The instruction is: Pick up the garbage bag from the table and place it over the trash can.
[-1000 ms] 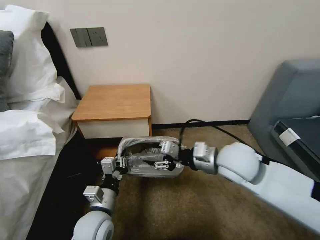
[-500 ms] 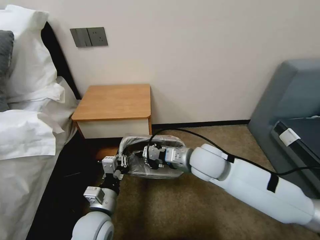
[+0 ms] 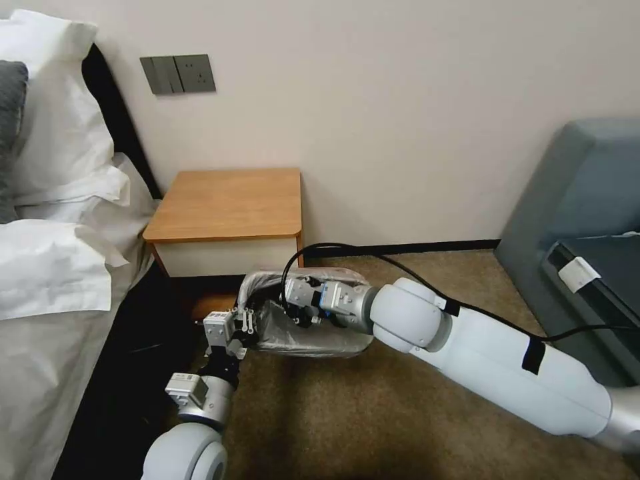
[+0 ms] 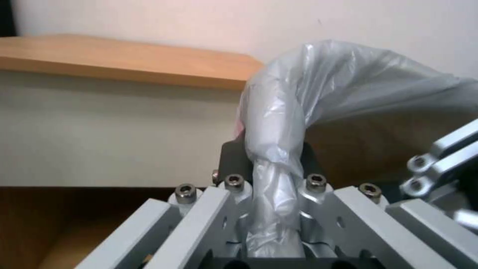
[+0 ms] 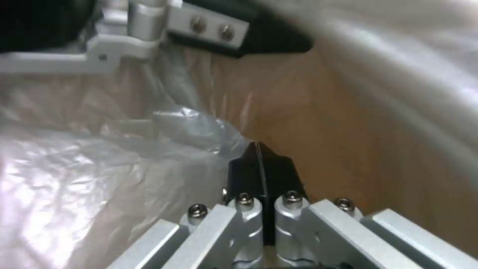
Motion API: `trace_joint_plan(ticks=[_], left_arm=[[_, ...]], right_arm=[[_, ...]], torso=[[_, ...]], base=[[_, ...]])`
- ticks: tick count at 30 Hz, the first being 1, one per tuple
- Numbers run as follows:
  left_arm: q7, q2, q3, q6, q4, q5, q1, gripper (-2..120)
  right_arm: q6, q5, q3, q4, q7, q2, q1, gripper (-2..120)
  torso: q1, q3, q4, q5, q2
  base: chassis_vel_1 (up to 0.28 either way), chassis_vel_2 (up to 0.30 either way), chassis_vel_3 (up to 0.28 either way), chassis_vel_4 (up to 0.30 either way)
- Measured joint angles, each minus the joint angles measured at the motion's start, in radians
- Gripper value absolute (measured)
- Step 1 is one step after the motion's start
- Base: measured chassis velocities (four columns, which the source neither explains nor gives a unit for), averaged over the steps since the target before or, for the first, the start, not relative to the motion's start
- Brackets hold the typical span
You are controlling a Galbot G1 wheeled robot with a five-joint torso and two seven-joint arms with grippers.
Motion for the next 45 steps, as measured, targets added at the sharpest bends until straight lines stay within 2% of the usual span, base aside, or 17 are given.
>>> trace_joint_plan(ticks=[4,18,45], left_arm=[[0.001,0.0,0.0,0.0,0.0,-0.001,0.0,7],[0.005,0.001,0.0,0.0,-0.015,-0.007,0.006,7],[0.006,-0.01,0.001,0.002,-0.021,-0.006,0.018,7]], right_arm=[[-0.018,-0.04,-0.026,-0.042,0.019,0.025,-0.001,0],[-0.042,-0.16,-0.046,-0.131,0.031,0.036,-0.015,0],[-0.059,-0.242,0.009,-0.145,-0.008,-0.008,-0.063,0]], torso=[[0.0,0.0,0.0001,-0.0001,0.0],[0.0,0.0,0.0,-0.0001,0.0],[0.0,0.0,0.0001,0.0,0.0]], base=[[0.0,0.0,0.0,0.0],[0.0,0.0,0.0,0.0],[0.0,0.0,0.0,0.0]])
